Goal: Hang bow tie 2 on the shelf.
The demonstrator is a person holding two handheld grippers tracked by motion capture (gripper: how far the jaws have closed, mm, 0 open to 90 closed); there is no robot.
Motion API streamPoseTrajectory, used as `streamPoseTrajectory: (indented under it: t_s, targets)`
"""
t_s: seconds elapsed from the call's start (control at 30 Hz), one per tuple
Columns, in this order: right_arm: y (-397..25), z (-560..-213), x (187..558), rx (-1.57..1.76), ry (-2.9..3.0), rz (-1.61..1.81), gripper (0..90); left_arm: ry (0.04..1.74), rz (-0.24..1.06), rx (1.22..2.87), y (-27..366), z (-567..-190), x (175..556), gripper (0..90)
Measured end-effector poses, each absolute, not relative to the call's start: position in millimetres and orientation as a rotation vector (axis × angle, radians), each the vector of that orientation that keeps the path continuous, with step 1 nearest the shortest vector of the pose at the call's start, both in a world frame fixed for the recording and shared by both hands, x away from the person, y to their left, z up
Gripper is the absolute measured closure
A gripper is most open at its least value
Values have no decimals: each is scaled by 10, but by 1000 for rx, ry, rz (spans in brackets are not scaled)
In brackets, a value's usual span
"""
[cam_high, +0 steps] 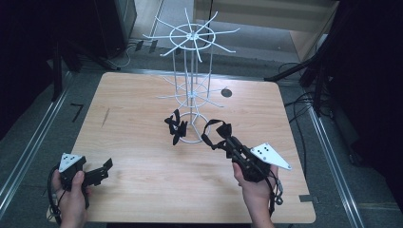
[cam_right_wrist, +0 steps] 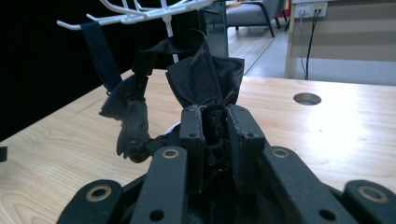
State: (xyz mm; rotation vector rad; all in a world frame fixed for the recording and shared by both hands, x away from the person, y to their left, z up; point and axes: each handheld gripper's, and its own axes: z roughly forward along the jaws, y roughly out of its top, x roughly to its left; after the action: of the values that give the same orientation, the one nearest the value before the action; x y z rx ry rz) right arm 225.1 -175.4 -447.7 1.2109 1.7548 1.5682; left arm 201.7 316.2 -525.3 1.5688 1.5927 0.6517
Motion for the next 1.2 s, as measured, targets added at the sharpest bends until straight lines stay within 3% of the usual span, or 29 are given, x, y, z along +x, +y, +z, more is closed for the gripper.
streamPoseTrajectory:
  t_s: [1.2]
  targets:
    - [-1642, -4215, 2131, 1124, 1712, 1666, 780, 1593, 657, 1576, 3160, -5252, 2017, 0]
